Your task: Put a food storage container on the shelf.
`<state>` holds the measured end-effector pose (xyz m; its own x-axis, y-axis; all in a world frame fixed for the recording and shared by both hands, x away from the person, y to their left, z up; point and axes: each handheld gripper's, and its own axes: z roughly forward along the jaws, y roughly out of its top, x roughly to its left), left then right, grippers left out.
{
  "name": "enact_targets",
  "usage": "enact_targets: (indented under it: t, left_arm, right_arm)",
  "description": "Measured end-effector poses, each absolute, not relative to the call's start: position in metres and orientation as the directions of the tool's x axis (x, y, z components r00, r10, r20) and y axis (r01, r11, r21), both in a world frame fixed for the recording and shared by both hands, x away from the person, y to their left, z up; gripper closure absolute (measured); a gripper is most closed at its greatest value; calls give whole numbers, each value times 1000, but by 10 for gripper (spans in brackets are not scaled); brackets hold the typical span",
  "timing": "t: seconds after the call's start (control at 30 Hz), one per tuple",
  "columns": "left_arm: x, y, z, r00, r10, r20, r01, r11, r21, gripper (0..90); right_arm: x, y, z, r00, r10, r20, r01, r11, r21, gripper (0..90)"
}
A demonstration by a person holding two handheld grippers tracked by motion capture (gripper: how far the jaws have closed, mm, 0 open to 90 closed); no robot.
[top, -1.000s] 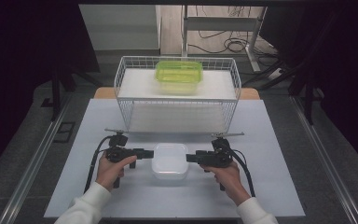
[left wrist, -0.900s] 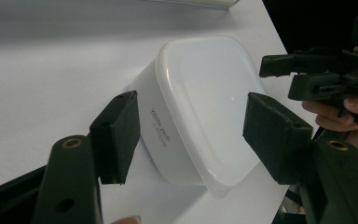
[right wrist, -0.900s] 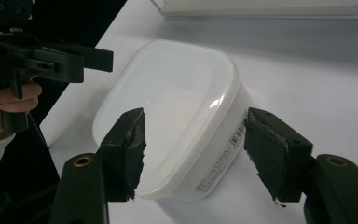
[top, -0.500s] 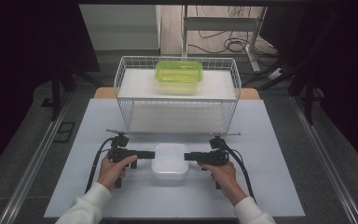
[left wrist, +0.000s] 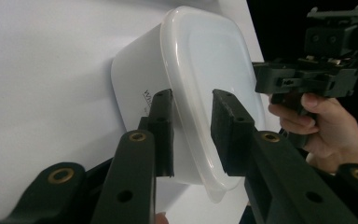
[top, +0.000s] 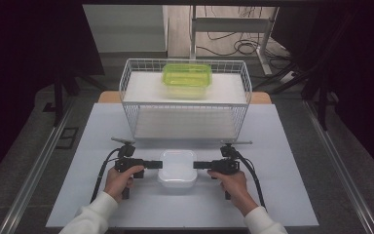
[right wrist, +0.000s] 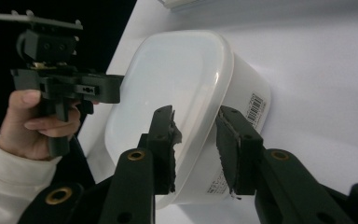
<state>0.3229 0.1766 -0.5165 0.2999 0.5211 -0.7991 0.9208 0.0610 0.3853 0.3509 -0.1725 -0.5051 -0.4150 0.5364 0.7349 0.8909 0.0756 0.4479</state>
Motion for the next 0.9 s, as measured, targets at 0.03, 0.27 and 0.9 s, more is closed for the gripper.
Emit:
enact_targets:
  t: [0.03, 0.27, 0.9]
  left_arm:
    - [322, 177, -516, 298, 518, -802, 921, 64, 383, 714]
    - [317, 175, -509, 305, 519, -799, 918, 65, 392, 759]
    - [310, 171, -492, 382, 561, -734, 877, 30, 480, 790]
  right_arm:
    - [351, -173, -505, -411, 532, 741, 893, 71, 444, 685]
    - [344, -176, -498, -438, 533, 724, 878, 80, 472, 725]
    - [339, -179, -480, -554, 529, 643, 798, 117, 591, 768]
